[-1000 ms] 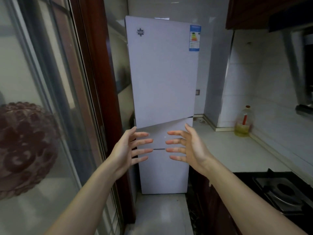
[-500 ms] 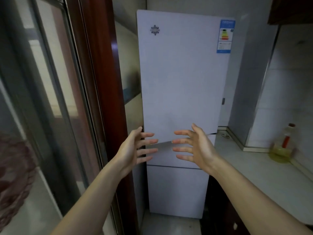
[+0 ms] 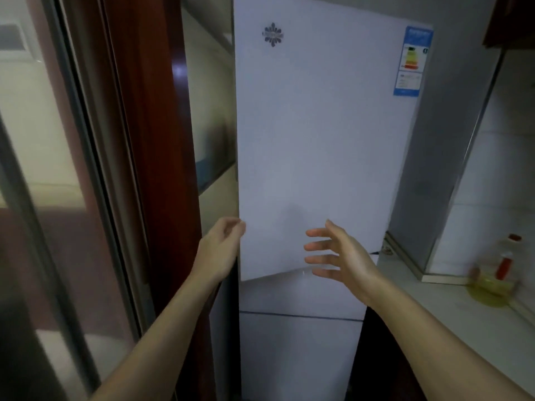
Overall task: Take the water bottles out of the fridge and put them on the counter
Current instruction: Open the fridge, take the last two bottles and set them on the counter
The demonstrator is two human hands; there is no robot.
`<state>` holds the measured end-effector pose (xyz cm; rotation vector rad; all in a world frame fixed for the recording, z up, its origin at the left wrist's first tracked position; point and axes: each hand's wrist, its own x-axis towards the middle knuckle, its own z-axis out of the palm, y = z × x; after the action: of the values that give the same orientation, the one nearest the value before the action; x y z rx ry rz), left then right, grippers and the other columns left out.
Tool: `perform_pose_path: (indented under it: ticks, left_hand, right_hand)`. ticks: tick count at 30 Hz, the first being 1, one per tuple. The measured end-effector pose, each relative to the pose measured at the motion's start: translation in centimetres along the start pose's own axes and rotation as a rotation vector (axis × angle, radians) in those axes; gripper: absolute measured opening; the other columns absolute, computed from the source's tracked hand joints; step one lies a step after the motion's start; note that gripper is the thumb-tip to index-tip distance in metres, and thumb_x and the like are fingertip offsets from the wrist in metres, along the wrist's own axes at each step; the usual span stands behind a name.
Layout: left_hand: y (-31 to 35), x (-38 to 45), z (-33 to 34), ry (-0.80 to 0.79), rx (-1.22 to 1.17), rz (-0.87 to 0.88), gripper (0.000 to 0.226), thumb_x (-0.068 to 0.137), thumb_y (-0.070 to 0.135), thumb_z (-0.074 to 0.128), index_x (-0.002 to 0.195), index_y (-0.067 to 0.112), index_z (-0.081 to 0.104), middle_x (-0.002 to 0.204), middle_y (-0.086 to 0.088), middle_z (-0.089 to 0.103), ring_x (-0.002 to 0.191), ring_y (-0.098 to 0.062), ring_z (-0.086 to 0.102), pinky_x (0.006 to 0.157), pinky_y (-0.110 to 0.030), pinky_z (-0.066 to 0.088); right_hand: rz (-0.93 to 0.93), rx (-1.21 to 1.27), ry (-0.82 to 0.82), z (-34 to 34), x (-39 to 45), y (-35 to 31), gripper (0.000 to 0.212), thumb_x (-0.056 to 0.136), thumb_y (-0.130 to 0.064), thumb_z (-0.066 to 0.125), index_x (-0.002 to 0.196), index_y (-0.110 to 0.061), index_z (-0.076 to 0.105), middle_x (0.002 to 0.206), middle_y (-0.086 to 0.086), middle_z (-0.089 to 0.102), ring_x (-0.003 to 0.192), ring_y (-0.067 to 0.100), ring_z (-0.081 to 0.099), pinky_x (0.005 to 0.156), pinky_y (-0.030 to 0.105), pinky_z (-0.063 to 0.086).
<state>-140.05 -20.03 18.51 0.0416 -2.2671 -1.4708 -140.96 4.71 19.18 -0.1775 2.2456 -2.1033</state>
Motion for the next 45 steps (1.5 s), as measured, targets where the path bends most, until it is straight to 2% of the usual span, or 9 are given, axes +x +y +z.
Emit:
perform_pose_path:
  ticks: [4,7,12,17,22,30,37,41,45]
  left_hand:
    - [-2.0,4.6,0.3,0.165,0.833,0.381,0.075,0.091,0.057,0.050,0.147,0.009,0.039,0.143,-0.016,0.051,0.123,-0.032,0.054,0.088,-0.042,0.050]
    - [-2.7,8.0,0.8,0.120,1.007,0.391,0.096,0.088,0.065,0.042,0.158,0.005,0.014,0.164,-0.019,0.026,0.150,-0.033,0.027,0.115,-0.049,0.033]
    - [-4.0,12.9,1.2,0.063,1.180,0.374,0.114,0.083,0.078,0.026,0.158,0.001,-0.011,0.169,-0.020,-0.005,0.156,-0.033,-0.009,0.124,-0.056,0.001]
    - [-5.2,15.7,1.3,0.028,1.216,0.363,0.117,0.082,0.083,0.027,0.157,0.002,-0.014,0.168,-0.020,-0.013,0.154,-0.034,-0.017,0.122,-0.055,-0.013]
    - [-5.7,16.7,2.1,0.038,1.148,0.377,0.121,0.081,0.085,0.030,0.156,0.003,-0.018,0.168,-0.018,-0.015,0.155,-0.030,-0.015,0.116,-0.050,-0.022]
    - [-5.5,16.0,3.1,0.070,1.136,0.360,0.128,0.077,0.092,0.024,0.153,0.001,-0.024,0.166,-0.018,-0.023,0.154,-0.031,-0.020,0.118,-0.055,-0.019]
    - [-4.7,12.5,3.3,0.031,1.154,0.400,0.123,0.081,0.089,0.017,0.144,-0.002,-0.037,0.160,-0.022,-0.033,0.151,-0.034,-0.027,0.120,-0.063,-0.005]
    - [-4.0,9.2,3.4,0.035,1.122,0.468,0.119,0.083,0.085,0.019,0.142,0.000,-0.040,0.165,-0.020,-0.024,0.154,-0.033,-0.020,0.119,-0.064,-0.006]
    - [-3.1,6.1,3.3,0.028,1.055,0.543,0.111,0.084,0.082,0.023,0.155,0.009,-0.022,0.170,-0.015,-0.008,0.157,-0.029,-0.007,0.121,-0.062,-0.006]
  right_hand:
    - [-0.202,-0.296,0.073,1.3,4.2,-1.2,0.016,0.100,-0.039,0.058,0.107,-0.033,0.071,0.111,-0.002,0.072,0.101,0.016,0.070,0.087,0.029,0.054]
    - [-0.338,-0.577,0.105,2.2,6.2,-1.6,0.021,0.098,-0.040,0.060,0.118,-0.036,0.065,0.118,-0.009,0.064,0.110,0.008,0.061,0.086,0.017,0.044]
    - [-0.492,-1.154,0.111,3.1,7.8,-1.7,0.058,0.093,-0.064,0.044,0.142,-0.033,0.050,0.139,-0.007,0.049,0.128,0.015,0.045,0.107,0.037,0.037]
    - [-0.541,-1.480,0.202,3.1,8.7,-1.3,0.074,0.089,-0.072,0.030,0.152,-0.035,0.041,0.160,0.003,0.037,0.151,0.024,0.027,0.123,0.051,0.018]
    - [-0.602,-1.647,0.238,2.8,8.9,-0.9,0.071,0.091,-0.068,0.042,0.151,-0.031,0.047,0.160,0.013,0.041,0.151,0.033,0.033,0.120,0.063,0.023]
    - [-0.614,-1.661,0.269,1.9,8.6,-0.2,0.079,0.089,-0.068,0.045,0.159,-0.035,0.030,0.161,0.014,0.038,0.150,0.035,0.034,0.116,0.064,0.029]
    - [-0.670,-1.660,0.269,2.9,6.8,0.4,0.076,0.090,-0.065,0.045,0.159,-0.033,0.032,0.159,0.015,0.041,0.148,0.034,0.039,0.116,0.060,0.033]
    - [-0.745,-1.648,0.281,3.3,4.8,0.1,0.073,0.092,-0.061,0.045,0.158,-0.031,0.034,0.157,0.017,0.044,0.145,0.035,0.042,0.114,0.059,0.034]
    - [-0.815,-1.634,0.276,3.7,2.0,0.0,0.069,0.092,-0.056,0.045,0.155,-0.027,0.041,0.154,0.018,0.048,0.143,0.036,0.044,0.114,0.060,0.033]
